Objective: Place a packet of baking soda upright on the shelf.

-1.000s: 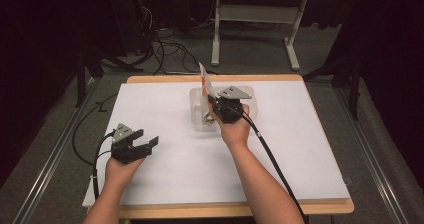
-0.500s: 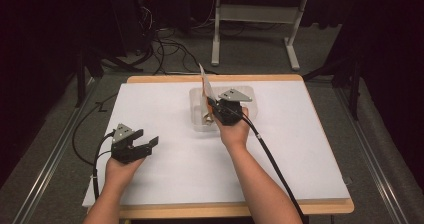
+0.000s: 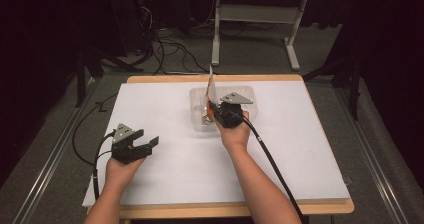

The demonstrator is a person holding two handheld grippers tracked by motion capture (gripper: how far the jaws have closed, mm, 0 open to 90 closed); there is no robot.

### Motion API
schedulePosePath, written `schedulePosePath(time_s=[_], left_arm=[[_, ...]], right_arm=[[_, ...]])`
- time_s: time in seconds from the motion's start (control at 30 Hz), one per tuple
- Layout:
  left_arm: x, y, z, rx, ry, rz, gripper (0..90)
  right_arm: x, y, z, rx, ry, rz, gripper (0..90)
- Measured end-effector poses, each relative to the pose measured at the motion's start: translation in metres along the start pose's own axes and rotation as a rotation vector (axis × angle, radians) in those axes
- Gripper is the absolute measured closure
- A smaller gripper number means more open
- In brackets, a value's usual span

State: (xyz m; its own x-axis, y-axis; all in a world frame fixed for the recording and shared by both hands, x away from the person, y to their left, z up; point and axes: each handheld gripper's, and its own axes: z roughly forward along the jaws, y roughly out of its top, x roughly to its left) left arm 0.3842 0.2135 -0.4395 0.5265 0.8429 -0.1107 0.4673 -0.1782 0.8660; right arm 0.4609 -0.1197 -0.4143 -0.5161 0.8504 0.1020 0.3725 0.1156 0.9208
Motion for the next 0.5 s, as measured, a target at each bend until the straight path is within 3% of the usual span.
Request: schedulePosePath(time_s=[0.03,0.17,0.3,0.43,0.5], left_arm=[[0.0,0.0,0.0,0.001,0.0,0.0,32.3],[0.0,0.0,0.0,-0.002,0.001,0.0,32.3],[0.0,0.0,0.0,-0.003,0.001,-0.001,32.3],[0.001,0.0,0.0,0.001,0.003,0.0,32.3],[0.001,0.0,0.0,0.0,0.002,0.0,32.3]], right_arm=[[-0.001,-0.001,-0.001,0.009,-0.009,-0.003,80.4],[-0.001,-0.006,-0.001,0.028,-0.021,-0.001,70.6],[0.003,-0.011,0.002,0.048,-0.024,-0.028,83.1],[0.01,-0.002,-0.002,-0.019,-0.021,-0.042,81.1],[0.01,0.001,-0.003,-0.027,-0.017,-0.038,80.4]])
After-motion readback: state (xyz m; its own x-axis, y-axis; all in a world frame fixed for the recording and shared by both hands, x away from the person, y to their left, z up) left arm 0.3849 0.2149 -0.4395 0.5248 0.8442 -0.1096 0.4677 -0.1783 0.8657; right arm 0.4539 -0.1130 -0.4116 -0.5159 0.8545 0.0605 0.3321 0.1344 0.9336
